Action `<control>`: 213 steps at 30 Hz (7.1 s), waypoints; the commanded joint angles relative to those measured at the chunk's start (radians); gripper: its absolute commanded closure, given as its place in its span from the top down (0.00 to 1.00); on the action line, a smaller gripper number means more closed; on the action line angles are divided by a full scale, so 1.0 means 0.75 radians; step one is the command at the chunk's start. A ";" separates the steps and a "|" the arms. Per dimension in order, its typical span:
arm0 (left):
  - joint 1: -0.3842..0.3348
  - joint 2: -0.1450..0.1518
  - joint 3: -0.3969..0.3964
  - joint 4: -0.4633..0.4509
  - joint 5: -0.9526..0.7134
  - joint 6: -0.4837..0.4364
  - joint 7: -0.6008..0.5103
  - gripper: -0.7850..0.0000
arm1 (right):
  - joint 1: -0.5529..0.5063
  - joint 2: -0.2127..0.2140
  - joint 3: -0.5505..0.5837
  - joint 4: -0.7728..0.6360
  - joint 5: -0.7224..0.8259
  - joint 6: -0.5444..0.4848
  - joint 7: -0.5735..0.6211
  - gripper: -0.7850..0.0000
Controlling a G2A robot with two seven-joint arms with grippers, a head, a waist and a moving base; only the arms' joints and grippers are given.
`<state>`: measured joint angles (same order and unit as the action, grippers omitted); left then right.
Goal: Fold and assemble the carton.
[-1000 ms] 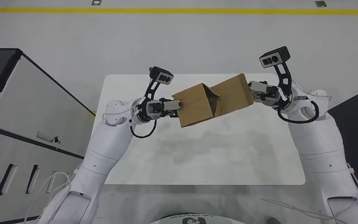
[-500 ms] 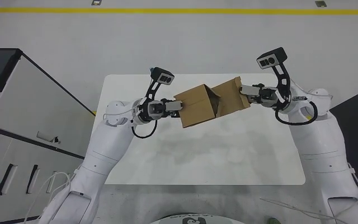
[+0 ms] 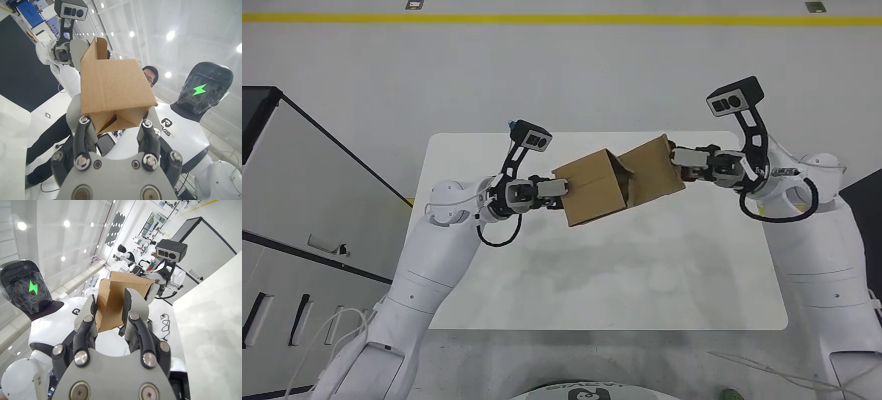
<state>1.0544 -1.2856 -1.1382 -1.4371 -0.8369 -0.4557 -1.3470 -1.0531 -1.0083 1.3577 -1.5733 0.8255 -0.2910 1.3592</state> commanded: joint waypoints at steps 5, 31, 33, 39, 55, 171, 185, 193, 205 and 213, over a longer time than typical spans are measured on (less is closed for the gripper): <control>-0.002 0.001 -0.005 0.001 0.001 0.002 -0.002 0.00 | 0.006 -0.002 0.002 -0.012 0.012 0.006 0.004 0.25; 0.012 0.022 -0.045 -0.051 0.170 0.011 0.080 0.00 | 0.059 0.004 -0.024 -0.025 -0.165 0.087 0.024 0.13; 0.014 0.024 -0.048 -0.058 0.185 0.015 0.085 0.00 | 0.063 0.003 -0.031 -0.027 -0.171 0.092 0.024 0.12; 0.021 0.031 -0.056 -0.078 0.204 0.040 0.093 0.00 | 0.082 0.001 -0.057 -0.027 -0.182 0.100 0.031 0.09; 0.029 0.042 -0.052 -0.112 0.261 0.051 0.129 0.00 | 0.110 0.002 -0.091 -0.015 -0.218 0.119 0.047 0.00; 0.072 0.085 0.009 -0.211 0.249 0.060 0.195 0.00 | 0.040 0.013 -0.102 -0.129 -0.156 0.165 0.034 0.00; 0.072 0.080 0.009 -0.165 0.111 0.028 0.186 0.00 | 0.015 0.018 -0.030 -0.078 -0.060 0.126 0.012 1.00; 0.070 0.068 0.014 -0.147 -0.141 0.044 0.111 0.00 | -0.041 0.023 0.052 -0.034 0.069 0.103 0.015 1.00; 0.083 0.064 0.018 -0.177 -0.163 0.081 0.170 0.00 | -0.019 0.035 0.083 -0.155 -0.205 -0.108 0.096 1.00; 0.104 0.028 0.071 -0.148 -0.410 0.055 0.267 0.00 | -0.057 0.059 0.079 -0.331 -0.600 -0.358 -0.131 1.00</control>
<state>1.1356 -1.2610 -1.0932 -1.5586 -1.1353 -0.4083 -1.1564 -1.0885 -0.9682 1.4215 -1.8071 0.4238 -0.5317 1.2882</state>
